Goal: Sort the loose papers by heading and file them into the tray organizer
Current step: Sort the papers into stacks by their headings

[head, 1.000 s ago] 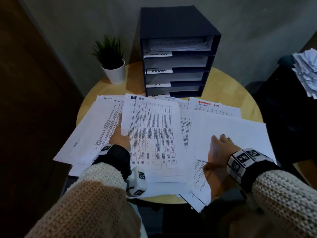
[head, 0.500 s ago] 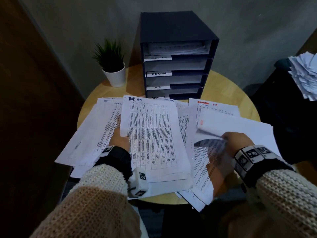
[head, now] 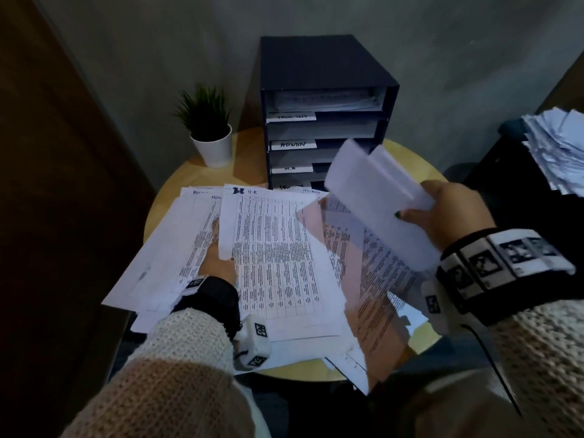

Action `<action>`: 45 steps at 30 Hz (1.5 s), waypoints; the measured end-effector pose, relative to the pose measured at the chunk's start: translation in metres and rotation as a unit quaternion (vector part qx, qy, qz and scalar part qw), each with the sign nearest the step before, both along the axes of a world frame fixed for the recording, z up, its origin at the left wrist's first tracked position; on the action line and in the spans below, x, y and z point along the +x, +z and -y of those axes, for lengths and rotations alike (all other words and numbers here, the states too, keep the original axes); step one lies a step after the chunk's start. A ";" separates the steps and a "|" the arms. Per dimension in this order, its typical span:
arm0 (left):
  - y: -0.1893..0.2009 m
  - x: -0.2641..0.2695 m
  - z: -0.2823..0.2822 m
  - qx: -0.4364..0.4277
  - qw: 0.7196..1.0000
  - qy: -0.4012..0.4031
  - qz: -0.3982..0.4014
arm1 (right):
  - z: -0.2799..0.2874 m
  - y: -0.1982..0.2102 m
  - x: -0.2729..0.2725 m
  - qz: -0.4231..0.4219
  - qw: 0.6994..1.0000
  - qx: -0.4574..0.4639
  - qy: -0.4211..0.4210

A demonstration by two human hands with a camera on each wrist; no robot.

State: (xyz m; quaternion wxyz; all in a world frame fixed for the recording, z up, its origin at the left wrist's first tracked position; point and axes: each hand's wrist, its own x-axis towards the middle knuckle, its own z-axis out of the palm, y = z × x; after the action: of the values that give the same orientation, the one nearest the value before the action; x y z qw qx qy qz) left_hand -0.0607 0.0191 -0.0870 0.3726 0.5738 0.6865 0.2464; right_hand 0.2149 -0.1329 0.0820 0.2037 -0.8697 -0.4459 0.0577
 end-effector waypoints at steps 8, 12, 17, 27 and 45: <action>0.003 -0.007 -0.003 0.001 0.999 0.050 0.022 | 0.000 -0.062 -0.032 -0.097 0.971 -0.191 0.102; 0.010 -0.010 0.000 0.004 0.999 0.043 0.019 | -0.002 -0.060 -0.026 -0.198 0.974 -0.046 0.104; 0.013 -0.012 -0.001 -0.015 0.999 0.034 0.015 | -0.009 -0.028 -0.006 -0.390 0.901 0.134 0.137; 0.000 -0.012 -0.004 0.010 0.997 0.058 0.057 | -0.002 -0.075 0.041 -0.267 0.953 0.049 -0.133; 0.027 -0.013 -0.004 0.067 0.995 0.053 0.049 | 0.007 -0.164 0.053 -0.137 0.965 -0.192 -0.117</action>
State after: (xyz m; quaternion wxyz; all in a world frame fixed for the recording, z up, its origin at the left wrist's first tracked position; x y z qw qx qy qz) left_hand -0.0741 0.0228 -0.0596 0.3529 0.5472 0.6788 0.3395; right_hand 0.2678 -0.1402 -0.0821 0.0971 -0.9224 -0.2897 0.2362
